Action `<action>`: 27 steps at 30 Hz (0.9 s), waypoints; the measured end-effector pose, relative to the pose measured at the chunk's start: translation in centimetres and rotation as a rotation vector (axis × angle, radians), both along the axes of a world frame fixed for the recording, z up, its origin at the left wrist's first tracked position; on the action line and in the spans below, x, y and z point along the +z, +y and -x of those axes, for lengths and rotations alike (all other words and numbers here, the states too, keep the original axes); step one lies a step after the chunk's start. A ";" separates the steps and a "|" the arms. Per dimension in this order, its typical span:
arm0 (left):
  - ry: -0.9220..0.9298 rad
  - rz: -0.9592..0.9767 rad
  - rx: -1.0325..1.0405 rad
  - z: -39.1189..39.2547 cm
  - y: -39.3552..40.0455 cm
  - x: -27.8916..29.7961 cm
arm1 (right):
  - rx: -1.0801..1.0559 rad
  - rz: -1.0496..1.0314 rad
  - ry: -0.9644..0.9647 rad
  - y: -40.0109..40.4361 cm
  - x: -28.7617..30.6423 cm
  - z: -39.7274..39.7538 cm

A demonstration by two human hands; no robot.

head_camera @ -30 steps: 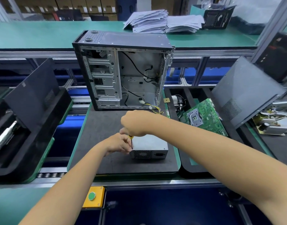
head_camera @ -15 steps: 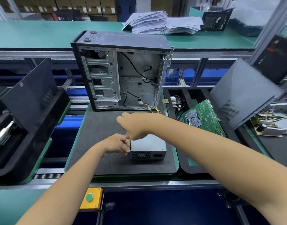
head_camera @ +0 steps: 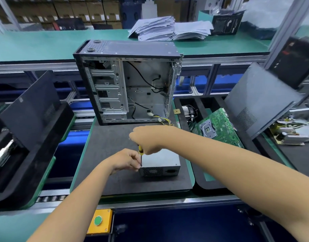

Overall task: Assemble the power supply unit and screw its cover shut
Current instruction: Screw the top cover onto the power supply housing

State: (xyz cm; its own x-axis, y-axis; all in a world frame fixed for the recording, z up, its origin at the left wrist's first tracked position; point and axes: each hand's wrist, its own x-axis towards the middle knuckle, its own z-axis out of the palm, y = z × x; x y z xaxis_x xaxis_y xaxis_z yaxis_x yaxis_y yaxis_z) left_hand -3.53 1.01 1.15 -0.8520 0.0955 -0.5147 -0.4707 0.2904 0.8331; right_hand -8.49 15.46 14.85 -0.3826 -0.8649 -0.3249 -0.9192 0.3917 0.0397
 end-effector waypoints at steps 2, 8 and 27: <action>-0.002 -0.002 -0.010 0.1 -0.1 -0.1 | -0.013 0.064 0.050 -0.1 0.0 -0.2; -0.006 -0.020 -0.010 -0.1 -0.3 -0.3 | -0.080 0.092 0.035 -0.1 -1.1 0.0; 0.078 0.063 -0.082 -0.1 -0.4 -0.6 | -0.042 0.164 -0.024 -0.8 -1.3 0.0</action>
State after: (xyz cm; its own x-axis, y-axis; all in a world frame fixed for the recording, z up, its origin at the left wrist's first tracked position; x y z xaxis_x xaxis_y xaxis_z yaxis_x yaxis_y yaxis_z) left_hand -3.42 0.64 0.54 -0.8806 0.1359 -0.4539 -0.3774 0.3780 0.8454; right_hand -8.50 14.68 13.56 -0.4129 -0.8907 -0.1901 -0.9021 0.4287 -0.0497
